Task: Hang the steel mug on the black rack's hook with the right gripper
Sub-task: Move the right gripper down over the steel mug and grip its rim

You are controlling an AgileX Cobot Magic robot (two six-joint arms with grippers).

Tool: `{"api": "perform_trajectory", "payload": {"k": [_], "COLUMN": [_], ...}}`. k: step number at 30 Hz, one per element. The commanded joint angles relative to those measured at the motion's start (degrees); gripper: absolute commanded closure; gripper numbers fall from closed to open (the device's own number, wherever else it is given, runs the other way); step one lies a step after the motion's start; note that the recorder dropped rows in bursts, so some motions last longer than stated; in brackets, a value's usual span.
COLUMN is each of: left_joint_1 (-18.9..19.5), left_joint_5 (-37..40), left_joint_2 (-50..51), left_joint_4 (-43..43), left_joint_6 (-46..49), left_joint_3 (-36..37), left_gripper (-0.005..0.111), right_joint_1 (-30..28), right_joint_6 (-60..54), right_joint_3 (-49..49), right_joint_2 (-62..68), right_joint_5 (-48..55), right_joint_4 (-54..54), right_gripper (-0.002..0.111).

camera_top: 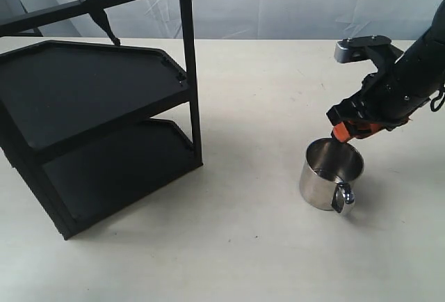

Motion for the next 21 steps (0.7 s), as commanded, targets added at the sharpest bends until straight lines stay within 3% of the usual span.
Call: {"api": "perform_trajectory", "payload": {"k": [1,10,15,21], "left_joint_1": [-0.1,-0.1,-0.1,-0.1], "left_joint_5": [0.1,0.1,0.1,0.1], "left_joint_2": [-0.3,-0.3,-0.3,-0.3], "left_joint_4": [0.0,0.0,0.0,0.0], "left_joint_6": [-0.1,-0.1,-0.1,-0.1], "left_joint_3": [0.0,0.0,0.0,0.0], "left_gripper": [0.105,0.105,0.105,0.105], "right_joint_1": [0.8,6.6,10.2,12.0], "right_joint_6": [-6.5,-16.3,-16.8,-16.8], "right_joint_3": [-0.4,-0.4,-0.4,-0.4], "right_joint_2": [0.0,0.0,0.0,0.0], "right_joint_5": [-0.2,-6.6,-7.2,-7.8], "right_joint_4": [-1.6,-8.8,-17.5,-19.5], "right_gripper": [0.055,0.050,0.050,0.050]}}
